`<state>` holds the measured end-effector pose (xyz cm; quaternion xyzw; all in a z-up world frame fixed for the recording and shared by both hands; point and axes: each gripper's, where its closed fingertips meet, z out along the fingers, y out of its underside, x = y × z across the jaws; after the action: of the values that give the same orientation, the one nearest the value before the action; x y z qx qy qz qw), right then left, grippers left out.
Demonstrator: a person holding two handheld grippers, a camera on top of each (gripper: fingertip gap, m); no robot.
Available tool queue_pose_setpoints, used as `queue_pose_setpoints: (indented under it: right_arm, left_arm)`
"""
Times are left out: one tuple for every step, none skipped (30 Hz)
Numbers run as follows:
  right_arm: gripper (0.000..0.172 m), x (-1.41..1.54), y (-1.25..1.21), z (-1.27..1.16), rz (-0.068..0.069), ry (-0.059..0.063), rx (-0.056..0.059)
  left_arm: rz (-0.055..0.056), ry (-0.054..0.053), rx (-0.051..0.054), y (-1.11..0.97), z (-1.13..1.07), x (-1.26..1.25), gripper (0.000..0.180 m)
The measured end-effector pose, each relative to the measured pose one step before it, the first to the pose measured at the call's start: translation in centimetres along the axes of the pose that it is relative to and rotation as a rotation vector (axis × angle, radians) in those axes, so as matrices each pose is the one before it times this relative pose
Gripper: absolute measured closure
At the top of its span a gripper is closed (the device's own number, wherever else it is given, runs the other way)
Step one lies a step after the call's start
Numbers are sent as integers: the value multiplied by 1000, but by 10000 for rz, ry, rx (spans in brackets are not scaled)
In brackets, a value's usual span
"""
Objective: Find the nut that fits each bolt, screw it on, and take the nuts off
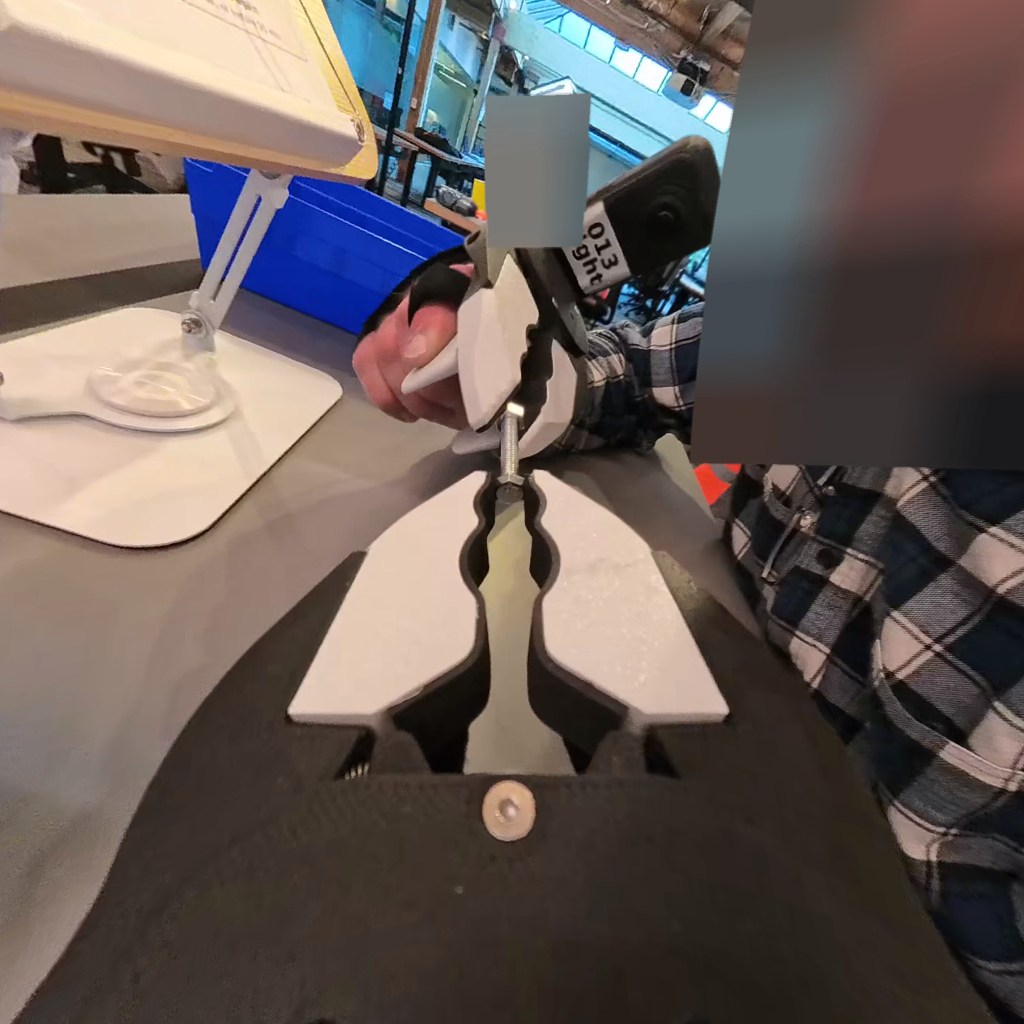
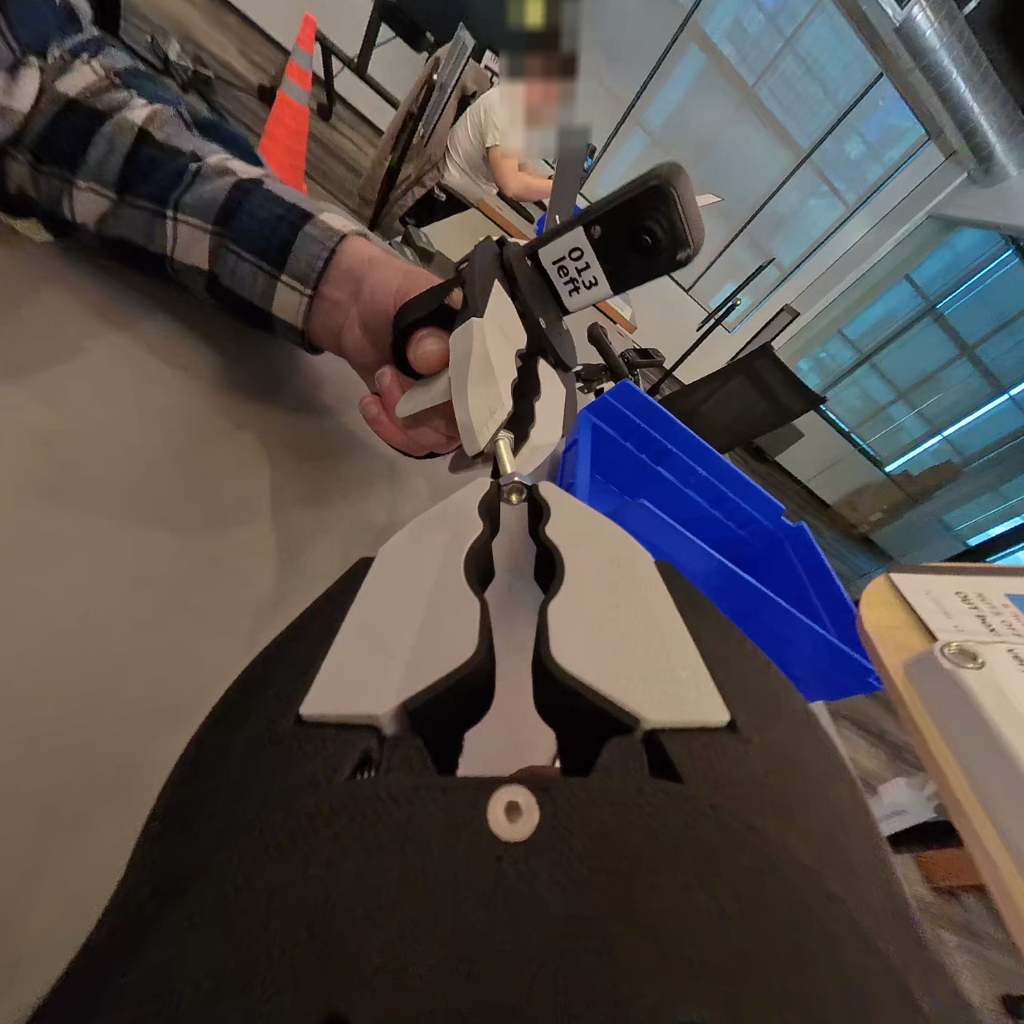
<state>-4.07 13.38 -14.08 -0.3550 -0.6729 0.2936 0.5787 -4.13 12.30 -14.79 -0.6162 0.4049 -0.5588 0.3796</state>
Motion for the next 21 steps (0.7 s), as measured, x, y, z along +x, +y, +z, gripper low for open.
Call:
queue_pose_setpoints:
  right_arm:
    - [161, 67, 63, 3, 290, -17, 111]
    - [161, 90, -46, -16, 400, -36, 188]
    - [161, 126, -144, -49, 486, -48, 247]
    - [161, 175, -109, -71, 489, -51, 225]
    - [161, 208, -27, -67, 507, -61, 195]
    - [161, 276, -56, -104, 590, -46, 245]
    - [161, 314, -95, -116, 700, -60, 295]
    - [161, 257, -13, -54, 826, -171, 269]
    - [161, 207, 32, -48, 924, -251, 267]
    - [162, 306, -94, -143, 870, -185, 382]
    - [162, 289, -83, -153, 826, -207, 342]
    - [162, 173, 93, -73, 803, -306, 163]
    - [162, 183, 21, -100, 569, -194, 176]
    - [162, 78, -63, -76, 403, -161, 185]
    - [162, -32, 46, 14, 377, -209, 68]
    - [162, -2, 61, 27, 245, -109, 48]
    - [162, -37, 19, 17, 143, -85, 67]
    - [162, -172, 54, 57, 175, -190, 18]
    - [162, -138, 111, 73, 171, -161, -34]
    - [162, -10, 112, 48, 87, -54, -28]
    - [162, -35, 99, 46, 80, -66, -23]
  left_arm:
    - [209, -135, 36, -129, -26, -54, 171]
    - [200, -161, 92, -193, -20, -79, 171]
    - [254, -283, -1, -35, 5, -217, 168]
    - [250, -371, -136, 152, 28, -347, 155]
    - [266, -377, -190, 215, 8, -371, 149]
    - [409, -398, -82, 56, -21, -319, 146]
    - [519, -372, 48, -151, -52, -169, 142]
    - [580, -524, -75, -70, -35, -339, 139]
    - [837, -804, -201, 78, -49, -633, 136]
    - [1072, -885, -158, 3, -129, -587, 136]
    - [994, -569, 38, -316, -140, -112, 137]
    - [690, -231, 5, -352, -31, 244, 138]
    - [542, -248, -197, -55, 137, 111, 138]
    - [573, -387, -278, 160, 170, -98, 138]
    - [456, -209, -237, 212, 193, 66, 138]
    - [260, -120, -187, 228, 207, 86, 138]
    - [211, -171, -93, 135, 145, -18, 138]
    - [169, -214, -103, 160, 110, -141, 139]
    - [91, -163, -104, 128, 64, -160, 140]
    - [82, -156, 74, -126, -43, -160, 143]
    - [58, -21, 162, -289, -125, -8, 148]
